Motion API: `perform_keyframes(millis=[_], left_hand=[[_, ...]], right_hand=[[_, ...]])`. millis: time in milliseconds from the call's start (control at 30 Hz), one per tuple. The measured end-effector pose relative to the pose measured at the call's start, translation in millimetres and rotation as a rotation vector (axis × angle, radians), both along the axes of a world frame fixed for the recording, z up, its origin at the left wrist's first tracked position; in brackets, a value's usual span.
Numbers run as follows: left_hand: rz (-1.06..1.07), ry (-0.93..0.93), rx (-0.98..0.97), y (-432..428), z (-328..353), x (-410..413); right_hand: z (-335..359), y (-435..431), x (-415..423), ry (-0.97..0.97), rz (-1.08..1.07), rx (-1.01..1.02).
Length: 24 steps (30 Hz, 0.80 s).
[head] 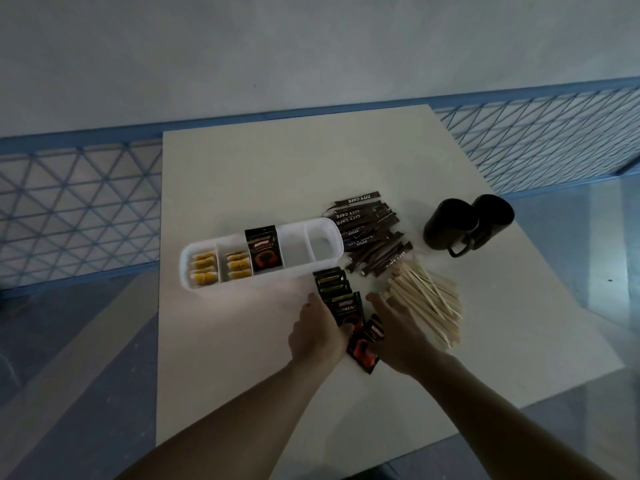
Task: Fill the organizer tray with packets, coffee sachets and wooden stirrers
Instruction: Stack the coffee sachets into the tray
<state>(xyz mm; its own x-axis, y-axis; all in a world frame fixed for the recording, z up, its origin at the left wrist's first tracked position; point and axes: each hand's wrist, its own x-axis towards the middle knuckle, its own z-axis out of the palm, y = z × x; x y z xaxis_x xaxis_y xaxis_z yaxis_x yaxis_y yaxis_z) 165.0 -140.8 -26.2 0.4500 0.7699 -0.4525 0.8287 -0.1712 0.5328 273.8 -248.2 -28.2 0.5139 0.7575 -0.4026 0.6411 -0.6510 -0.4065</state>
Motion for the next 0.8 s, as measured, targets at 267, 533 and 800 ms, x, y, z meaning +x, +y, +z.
perform_keyframes(millis=[267, 533, 800], left_hand=[[0.001, -0.012, -0.002, -1.4, -3.1, -2.2], [-0.04, -0.064, 0.02, 1.5, -1.5, -3.4], [-0.107, -0.217, -0.03, 5.9, -8.5, -10.5]], right_hand=[[-1.0, 4.7, -4.6, -0.045, 0.121, 0.185], [10.2, 36.0, 7.0, -0.04, 0.151, 0.132], [2.5, 43.7, 12.9, -0.045, 0.185, 0.029]])
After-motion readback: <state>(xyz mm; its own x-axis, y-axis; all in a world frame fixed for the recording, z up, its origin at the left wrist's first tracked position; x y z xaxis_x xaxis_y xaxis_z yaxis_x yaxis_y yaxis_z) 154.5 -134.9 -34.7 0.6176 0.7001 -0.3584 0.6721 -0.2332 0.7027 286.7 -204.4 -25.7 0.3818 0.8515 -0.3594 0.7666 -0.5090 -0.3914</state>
